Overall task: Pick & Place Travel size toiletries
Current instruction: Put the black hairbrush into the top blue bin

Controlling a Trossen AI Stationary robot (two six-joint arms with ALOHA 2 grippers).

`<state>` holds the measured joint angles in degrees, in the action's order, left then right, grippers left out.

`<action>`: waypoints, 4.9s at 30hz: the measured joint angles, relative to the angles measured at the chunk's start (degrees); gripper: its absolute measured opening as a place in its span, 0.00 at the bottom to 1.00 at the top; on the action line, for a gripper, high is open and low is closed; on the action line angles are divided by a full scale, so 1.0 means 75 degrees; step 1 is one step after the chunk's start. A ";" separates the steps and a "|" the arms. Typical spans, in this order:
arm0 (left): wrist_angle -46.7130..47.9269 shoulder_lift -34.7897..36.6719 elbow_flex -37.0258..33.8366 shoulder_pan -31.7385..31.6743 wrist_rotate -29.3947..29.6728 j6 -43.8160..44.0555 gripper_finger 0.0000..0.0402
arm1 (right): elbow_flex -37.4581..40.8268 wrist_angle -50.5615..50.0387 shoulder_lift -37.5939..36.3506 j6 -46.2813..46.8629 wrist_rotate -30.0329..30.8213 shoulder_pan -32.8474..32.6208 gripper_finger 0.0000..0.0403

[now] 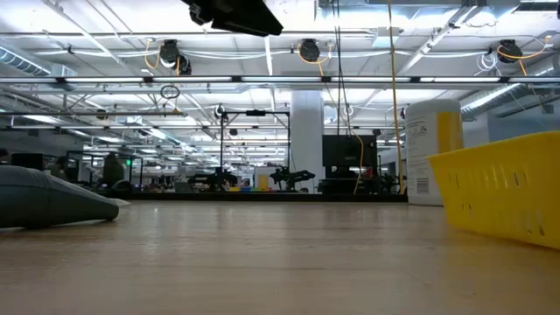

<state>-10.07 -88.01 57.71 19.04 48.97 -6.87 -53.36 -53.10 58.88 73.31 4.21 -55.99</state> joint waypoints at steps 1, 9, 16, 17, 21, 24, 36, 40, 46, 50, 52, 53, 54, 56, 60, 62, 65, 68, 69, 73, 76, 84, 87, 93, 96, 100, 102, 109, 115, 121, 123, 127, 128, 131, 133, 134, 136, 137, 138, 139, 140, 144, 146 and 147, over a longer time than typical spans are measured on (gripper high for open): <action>0.0000 0.0000 0.0000 -0.0009 0.0000 0.0016 0.43 | 0.0000 -0.0030 -0.0012 0.0003 0.0005 -0.0039 0.06; 0.0000 -0.0002 0.0000 -0.0072 0.0000 0.0148 0.43 | 0.0000 -0.0419 -0.0030 0.0394 0.0020 -0.0151 0.06; 0.0000 -0.0003 0.0000 -0.0086 0.0003 0.0160 0.43 | 0.0139 -0.0348 -0.0035 0.0447 0.0017 -0.0151 0.06; 0.0002 -0.0003 0.0000 -0.0086 0.0000 0.0160 0.43 | 0.0252 -0.0306 -0.0033 0.0487 -0.0004 -0.0151 0.06; 0.0000 -0.0003 0.0000 -0.0086 0.0001 0.0159 0.43 | 0.0772 0.0140 -0.0027 0.0680 -0.0382 -0.0151 0.06; 0.0002 -0.0003 0.0000 -0.0094 0.0003 0.0107 0.43 | 0.0933 0.0470 -0.0036 0.0601 -0.0399 -0.0151 0.06; 0.0002 -0.0003 0.0000 -0.0095 0.0003 0.0134 0.43 | 0.1165 0.0533 -0.0044 0.0820 -0.0377 -0.0151 0.15; 0.0000 -0.0003 0.0003 -0.0104 0.0003 0.0134 0.43 | 0.1169 0.0535 -0.0044 0.0920 -0.0350 -0.0147 0.20; 0.0002 -0.0003 0.0001 -0.0188 0.0003 0.0147 0.43 | 0.1169 0.0538 -0.0047 0.0965 -0.0318 -0.0142 0.32; 0.0003 -0.0003 0.0000 -0.0226 0.0003 0.0160 0.43 | 0.1169 0.0666 -0.0050 0.0861 -0.0264 -0.0142 0.40; 0.0003 -0.0003 0.0002 -0.0229 0.0003 0.0168 0.43 | 0.1169 0.0707 -0.0050 0.0738 -0.0177 -0.0142 0.43; 0.0003 -0.0003 0.0000 -0.0229 0.0003 0.0179 0.43 | 0.1169 0.0699 -0.0050 0.0698 -0.0175 -0.0142 0.45; 0.0003 -0.0004 0.0002 -0.0229 0.0003 0.0179 0.43 | 0.1169 0.0688 -0.0050 0.0675 -0.0172 -0.0142 0.46; 0.0003 -0.0006 0.0000 -0.0229 0.0003 0.0169 0.43 | 0.1169 0.0660 -0.0050 0.0658 -0.0169 -0.0129 0.47; 0.0003 -0.0006 0.0002 -0.0229 0.0003 0.0164 0.43 | 0.1169 0.0662 -0.0085 0.0470 -0.0194 0.0077 0.48; 0.0003 -0.0006 0.0002 -0.0229 0.0003 0.0163 0.43 | 0.1169 0.0649 -0.0197 0.0217 -0.0198 0.0230 0.48; 0.0003 -0.0006 0.0000 -0.0229 0.0003 0.0163 0.43 | 0.1169 0.0649 -0.0449 -0.0332 -0.0162 0.0578 0.46; 0.0033 -0.0006 0.0003 -0.0229 0.0003 0.0176 0.43 | 0.1169 0.0649 -0.0706 -0.0790 -0.0097 0.1023 0.44; 0.0101 -0.0006 0.0000 -0.0229 0.0003 0.0196 0.43 | 0.1169 0.0653 -0.0770 -0.0936 -0.0001 0.1178 0.44; 0.0560 -0.0006 0.0000 -0.0229 0.0002 0.0369 0.43 | 0.1169 0.0887 -0.0994 -0.1570 0.0408 0.1845 0.43; 0.0973 -0.0006 0.0000 -0.0229 0.0000 0.0731 0.43 | 0.1169 0.1550 -0.1054 -0.2479 0.0683 0.2278 0.43; 0.2448 0.0001 0.0000 -0.0215 -0.0226 0.2289 0.43 | 0.1169 0.4195 -0.1050 -0.5473 0.1001 0.3181 0.43; 0.3345 0.0100 0.0003 -0.0191 -0.0374 0.3092 0.43 | 0.1169 0.4373 -0.1002 -0.6043 0.1535 0.3467 0.42; 0.5688 0.0495 0.0009 -0.0176 -0.0240 0.5302 0.43 | 0.1169 0.4555 -0.0585 -0.6720 0.2269 0.4105 0.42; 0.6915 0.0609 0.0003 -0.0206 -0.0333 0.6502 0.43 | 0.1169 0.4901 -0.0228 -0.6978 0.2264 0.4419 0.42; 0.8531 0.0589 0.0000 -0.0255 -0.0687 0.7897 0.43 | 0.1174 0.5565 0.0362 -0.7596 0.2235 0.4772 0.42; 0.9048 0.0548 0.0000 -0.0327 -0.0965 0.8547 0.43 | 0.1174 0.5932 0.0610 -0.7785 0.2234 0.4891 0.42; 1.0377 0.0530 0.0000 -0.0562 -0.1711 0.9990 0.43 | 0.1174 0.6857 0.1227 -0.8163 0.2215 0.5022 0.42; 1.0538 0.0382 0.0000 -0.0949 -0.2370 1.0008 0.43 | 0.1174 0.7189 0.1550 -0.8278 0.2209 0.5022 0.42; 1.0578 -0.0182 0.0000 -0.1164 -0.2819 0.9993 0.43 | 0.1174 0.7311 0.1684 -0.8278 0.2204 0.5019 0.42; 1.0608 -0.0445 0.0000 -0.1239 -0.3115 0.9918 0.43 | 0.1174 0.7312 0.1681 -0.8278 0.2206 0.5020 0.42; 1.0818 -0.0930 0.0000 -0.1348 -0.3267 0.9757 0.43 | 0.1174 0.7329 0.1681 -0.8278 0.2206 0.5019 0.42; 1.0824 -0.1031 0.0000 -0.1375 -0.3344 0.9787 0.43 | 0.1174 0.7332 0.1681 -0.8278 0.2203 0.5019 0.42; 1.0872 -0.1267 0.0000 -0.1482 -0.3663 0.9792 0.43 | 0.1174 0.7330 0.1681 -0.8278 0.2203 0.5019 0.42; 1.0861 -0.1407 0.0000 -0.1525 -0.3738 0.9786 0.43 | 0.1174 0.7332 0.1681 -0.8278 0.2203 0.5019 0.42; 1.0863 -0.1472 0.0000 -0.1533 -0.3756 0.9789 0.43 | 0.1174 0.7332 0.1681 -0.8278 0.2203 0.5019 0.42; 1.0867 -0.1593 0.0000 -0.1537 -0.3799 0.9810 0.43 | 0.1174 0.7332 0.1681 -0.8278 0.2203 0.5019 0.42; 1.0867 -0.1665 0.0000 -0.1537 -0.3849 0.9818 0.43 | 0.1174 0.7332 0.1681 -0.8278 0.2203 0.5019 0.42; 1.0867 -0.1743 0.0000 -0.1537 -0.3911 0.9812 0.43 | 0.1174 0.7329 0.1678 -0.8278 0.2203 0.5019 0.42; 1.0867 -0.1793 -0.0002 -0.1537 -0.3941 0.9790 0.43 | 0.1174 0.7329 0.1678 -0.8278 0.2203 0.5019 0.42; 1.0864 -0.1839 -0.0003 -0.1535 -0.3952 0.9783 0.43 | 0.1174 0.7329 0.1678 -0.8278 0.2203 0.5019 0.42; 1.0842 -0.1996 -0.0003 -0.1537 -0.4150 0.9785 0.43 | 0.1174 0.7329 0.1678 -0.8278 0.2203 0.5019 0.42; 1.0847 -0.2054 -0.0003 -0.1537 -0.4320 0.9756 0.43 | 0.1174 0.7329 0.1678 -0.8278 0.2200 0.5019 0.42; 1.0849 -0.2073 -0.0004 -0.1537 -0.4388 0.9754 0.43 | 0.1174 0.7329 0.1678 -0.8278 0.2200 0.5019 0.42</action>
<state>71.30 -103.56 57.68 7.51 16.06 66.28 -44.56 1.87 71.46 11.22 20.71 -18.35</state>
